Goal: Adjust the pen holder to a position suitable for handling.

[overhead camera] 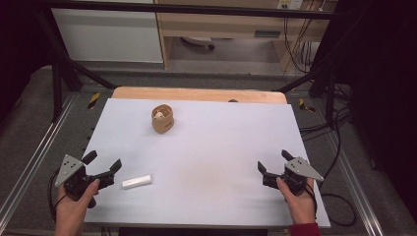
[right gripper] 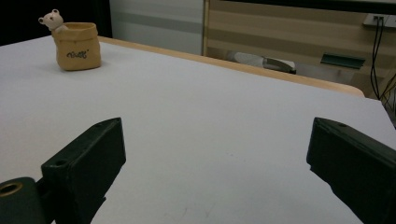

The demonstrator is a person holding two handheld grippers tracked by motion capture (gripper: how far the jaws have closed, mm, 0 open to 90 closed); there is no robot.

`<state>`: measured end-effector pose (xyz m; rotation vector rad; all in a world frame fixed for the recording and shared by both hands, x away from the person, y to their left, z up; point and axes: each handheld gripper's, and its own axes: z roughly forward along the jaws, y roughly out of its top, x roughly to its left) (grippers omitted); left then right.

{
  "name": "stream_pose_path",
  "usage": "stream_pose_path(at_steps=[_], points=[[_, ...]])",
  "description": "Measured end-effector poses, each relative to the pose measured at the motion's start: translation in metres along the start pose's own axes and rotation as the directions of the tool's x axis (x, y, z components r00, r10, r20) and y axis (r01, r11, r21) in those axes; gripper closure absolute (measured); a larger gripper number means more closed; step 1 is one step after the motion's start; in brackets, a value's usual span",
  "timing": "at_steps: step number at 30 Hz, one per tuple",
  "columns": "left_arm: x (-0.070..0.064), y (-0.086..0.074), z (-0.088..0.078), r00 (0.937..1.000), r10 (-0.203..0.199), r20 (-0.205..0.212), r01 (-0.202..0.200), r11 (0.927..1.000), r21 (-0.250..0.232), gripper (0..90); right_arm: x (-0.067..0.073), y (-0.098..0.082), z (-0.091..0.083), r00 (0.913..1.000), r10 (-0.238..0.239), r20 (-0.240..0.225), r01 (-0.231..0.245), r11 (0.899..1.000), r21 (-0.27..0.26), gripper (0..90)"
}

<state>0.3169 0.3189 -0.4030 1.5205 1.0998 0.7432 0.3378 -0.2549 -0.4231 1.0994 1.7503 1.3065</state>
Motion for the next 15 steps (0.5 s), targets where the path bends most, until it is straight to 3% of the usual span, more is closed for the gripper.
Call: stream_pose_path(at_steps=[9,15], points=[[-0.006,0.003,-0.004,1.0000,0.002,-0.006,-0.002,1.0000,0.005,5.0,0.008,0.002,-0.004,0.9987,-0.049,0.011,0.049,0.999,0.023,3.9],[-0.009,-0.001,-0.006,0.9997,0.002,-0.026,-0.001,0.9990,0.045,5.8,0.022,-0.002,-0.013,0.9933,-0.115,0.014,0.113,0.990,0.084,3.4]])
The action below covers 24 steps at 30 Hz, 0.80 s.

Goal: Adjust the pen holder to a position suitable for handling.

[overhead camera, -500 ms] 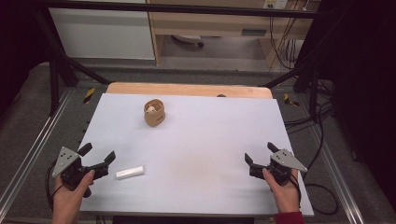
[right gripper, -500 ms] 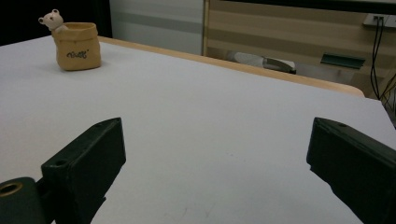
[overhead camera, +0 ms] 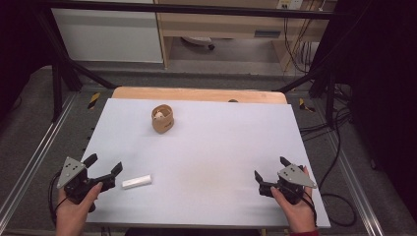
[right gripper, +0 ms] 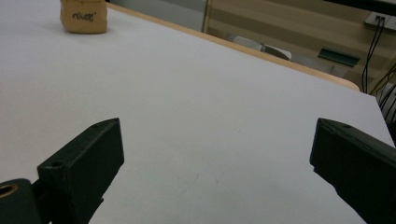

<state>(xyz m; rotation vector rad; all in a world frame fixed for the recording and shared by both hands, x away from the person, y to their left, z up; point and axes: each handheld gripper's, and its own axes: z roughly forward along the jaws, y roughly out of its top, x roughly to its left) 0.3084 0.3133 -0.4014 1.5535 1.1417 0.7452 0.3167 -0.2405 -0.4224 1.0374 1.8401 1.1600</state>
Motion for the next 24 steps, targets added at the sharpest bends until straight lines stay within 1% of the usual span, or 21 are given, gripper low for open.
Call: stream_pose_path(at_steps=[2,6,9,12,14,16,18,20,22,24], points=[[-0.001,-0.002,0.000,0.9999,0.006,-0.010,-0.006,0.9998,0.020,6.6,0.002,-0.001,-0.001,1.0000,-0.006,0.002,0.006,1.000,0.017,3.3],[0.001,-0.005,0.000,0.9997,0.002,-0.026,-0.001,0.9981,0.062,9.9,0.003,-0.001,0.001,1.0000,-0.004,-0.003,0.004,1.000,0.029,3.3],[0.000,-0.008,-0.001,0.9990,0.003,-0.044,0.001,0.9955,0.095,16.2,0.003,-0.002,0.002,1.0000,0.000,-0.005,0.000,0.999,0.036,3.3],[-0.003,-0.009,-0.001,0.9983,0.031,-0.049,-0.025,0.9927,0.118,21.7,0.003,-0.001,0.002,1.0000,-0.005,-0.008,0.005,0.999,0.033,3.3],[-0.006,-0.009,-0.001,0.9976,0.045,-0.053,-0.039,0.9917,0.122,28.3,0.003,-0.002,0.002,1.0000,-0.003,-0.008,0.003,0.999,0.036,3.3],[-0.008,-0.009,0.000,0.9976,0.046,-0.052,-0.039,0.9908,0.129,30.5,0.003,-0.003,0.002,0.9999,-0.004,-0.011,0.005,0.999,0.039,3.4],[-0.010,-0.009,0.000,0.9968,0.055,-0.058,-0.047,0.9899,0.134,33.8,0.002,-0.004,0.003,0.9999,0.000,-0.011,0.001,0.999,0.045,3.4],[-0.010,-0.010,0.000,0.9969,0.061,-0.050,-0.053,0.9880,0.145,37.6,0.001,-0.004,0.003,0.9999,0.005,-0.011,-0.004,0.999,0.051,3.4],[-0.009,-0.012,0.000,0.9967,0.067,-0.046,-0.059,0.9844,0.166,41.2,0.002,-0.004,0.003,1.0000,0.002,-0.009,-0.002,0.999,0.053,3.4],[-0.008,-0.013,0.000,0.9969,0.065,-0.043,-0.057,0.9820,0.180,47.6,0.003,-0.004,0.003,0.9999,-0.003,-0.010,0.004,0.998,0.056,3.4]])
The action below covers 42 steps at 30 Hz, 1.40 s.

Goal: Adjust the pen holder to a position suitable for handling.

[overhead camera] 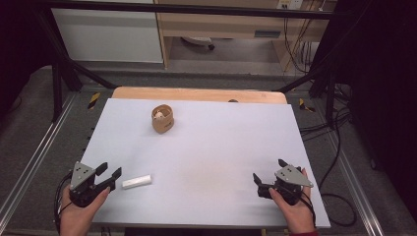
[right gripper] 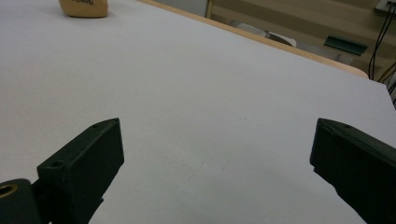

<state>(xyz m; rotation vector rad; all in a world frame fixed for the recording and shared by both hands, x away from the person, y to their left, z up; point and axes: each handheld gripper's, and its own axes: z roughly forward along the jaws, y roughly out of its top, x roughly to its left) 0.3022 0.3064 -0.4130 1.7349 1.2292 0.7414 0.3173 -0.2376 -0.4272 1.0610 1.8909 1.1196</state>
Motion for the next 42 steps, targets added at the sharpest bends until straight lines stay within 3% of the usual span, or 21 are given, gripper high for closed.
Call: stream_pose_path(at_steps=[10,13,18,27,32,36,42], points=[[0.003,-0.004,0.003,1.0000,-0.007,-0.004,0.007,0.9951,0.098,73.7,0.000,-0.001,0.002,1.0000,-0.007,-0.007,0.007,1.000,0.014,3.4],[0.004,-0.007,0.007,1.0000,-0.004,-0.001,0.004,0.9864,0.165,79.7,0.001,0.000,0.002,1.0000,-0.008,-0.006,0.008,1.000,0.015,3.4],[0.003,-0.011,0.008,0.9994,-0.033,0.007,0.030,0.9698,0.242,89.8,0.001,0.000,0.002,0.9999,-0.011,-0.004,0.011,1.000,0.018,3.4],[-0.006,-0.014,0.016,0.9991,-0.030,0.030,0.018,0.9445,0.328,90.0,0.002,-0.001,0.003,0.9999,-0.012,-0.007,0.012,1.000,0.029,3.4],[-0.004,-0.016,0.019,0.9991,-0.034,0.023,0.024,0.9406,0.339,90.0,0.002,-0.001,0.003,0.9999,-0.014,-0.008,0.014,0.999,0.032,3.4],[-0.004,-0.017,0.025,0.9989,-0.030,0.037,0.015,0.9304,0.366,90.0,0.002,-0.001,0.004,0.9998,-0.014,-0.010,0.015,0.999,0.033,3.4],[-0.005,-0.016,0.027,0.9989,-0.029,0.036,0.014,0.9335,0.358,90.0,0.003,-0.001,0.005,0.9997,-0.018,-0.016,0.019,0.999,0.036,3.4]])
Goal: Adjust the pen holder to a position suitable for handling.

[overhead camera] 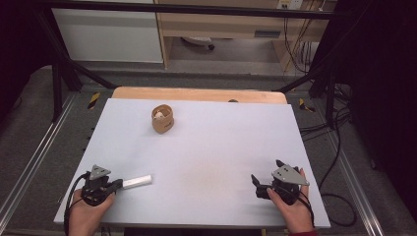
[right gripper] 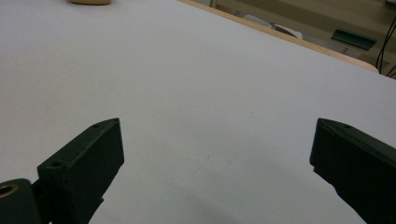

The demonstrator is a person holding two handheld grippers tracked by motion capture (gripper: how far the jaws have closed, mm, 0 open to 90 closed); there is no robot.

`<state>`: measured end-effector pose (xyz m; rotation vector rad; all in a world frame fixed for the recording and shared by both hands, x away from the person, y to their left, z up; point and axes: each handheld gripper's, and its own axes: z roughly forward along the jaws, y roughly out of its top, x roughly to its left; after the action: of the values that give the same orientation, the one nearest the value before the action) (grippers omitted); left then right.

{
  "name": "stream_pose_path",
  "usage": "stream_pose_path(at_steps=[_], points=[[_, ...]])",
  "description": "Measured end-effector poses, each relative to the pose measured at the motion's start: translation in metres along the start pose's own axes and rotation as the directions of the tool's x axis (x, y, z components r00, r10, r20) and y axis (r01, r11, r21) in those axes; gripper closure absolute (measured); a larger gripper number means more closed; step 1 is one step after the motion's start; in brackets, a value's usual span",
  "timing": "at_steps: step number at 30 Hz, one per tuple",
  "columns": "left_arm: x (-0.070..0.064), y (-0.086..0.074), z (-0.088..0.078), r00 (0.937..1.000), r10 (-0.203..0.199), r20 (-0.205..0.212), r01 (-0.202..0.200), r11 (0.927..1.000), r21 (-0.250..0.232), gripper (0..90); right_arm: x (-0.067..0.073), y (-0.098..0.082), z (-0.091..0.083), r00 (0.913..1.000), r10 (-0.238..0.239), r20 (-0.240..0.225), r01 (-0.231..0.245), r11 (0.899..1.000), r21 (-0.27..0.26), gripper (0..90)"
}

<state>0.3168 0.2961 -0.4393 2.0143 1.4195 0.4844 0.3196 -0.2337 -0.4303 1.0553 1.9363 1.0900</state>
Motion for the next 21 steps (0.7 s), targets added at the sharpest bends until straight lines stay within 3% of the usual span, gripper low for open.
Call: stream_pose_path(at_steps=[7,12,16,21], points=[[-0.006,0.004,0.005,0.9996,0.025,0.014,-0.025,0.9997,-0.002,89.9,0.000,0.000,0.001,1.0000,0.001,-0.005,-0.001,1.000,0.005,3.4],[-0.008,0.009,0.010,0.9986,0.016,0.051,-0.015,0.9996,-0.024,90.0,0.000,-0.001,0.002,1.0000,-0.002,-0.010,0.002,1.000,0.008,3.4],[-0.010,0.011,0.014,0.9976,0.018,0.067,-0.017,0.9998,-0.014,90.0,0.000,-0.001,0.002,0.9999,-0.003,-0.010,0.003,1.000,0.010,3.4],[-0.019,0.015,0.019,0.9964,0.024,0.081,-0.022,0.9996,-0.019,90.0,0.001,0.000,0.003,0.9998,-0.006,-0.016,0.006,1.000,0.015,3.4]])
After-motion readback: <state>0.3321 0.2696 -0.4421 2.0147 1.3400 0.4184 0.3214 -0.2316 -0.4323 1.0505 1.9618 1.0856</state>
